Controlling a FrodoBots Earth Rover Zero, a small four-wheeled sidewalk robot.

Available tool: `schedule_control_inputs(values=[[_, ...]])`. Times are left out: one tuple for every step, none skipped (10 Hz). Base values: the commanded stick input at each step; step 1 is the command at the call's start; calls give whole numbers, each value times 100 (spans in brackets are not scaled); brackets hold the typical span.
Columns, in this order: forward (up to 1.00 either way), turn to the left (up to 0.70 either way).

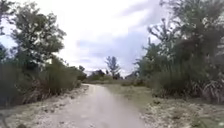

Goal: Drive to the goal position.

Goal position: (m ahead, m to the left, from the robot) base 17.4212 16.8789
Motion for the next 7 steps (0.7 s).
schedule_control_inputs(values=[[85, 0], [85, 0], [85, 13], [85, 27], [85, 34], [85, 32], [85, 24]])
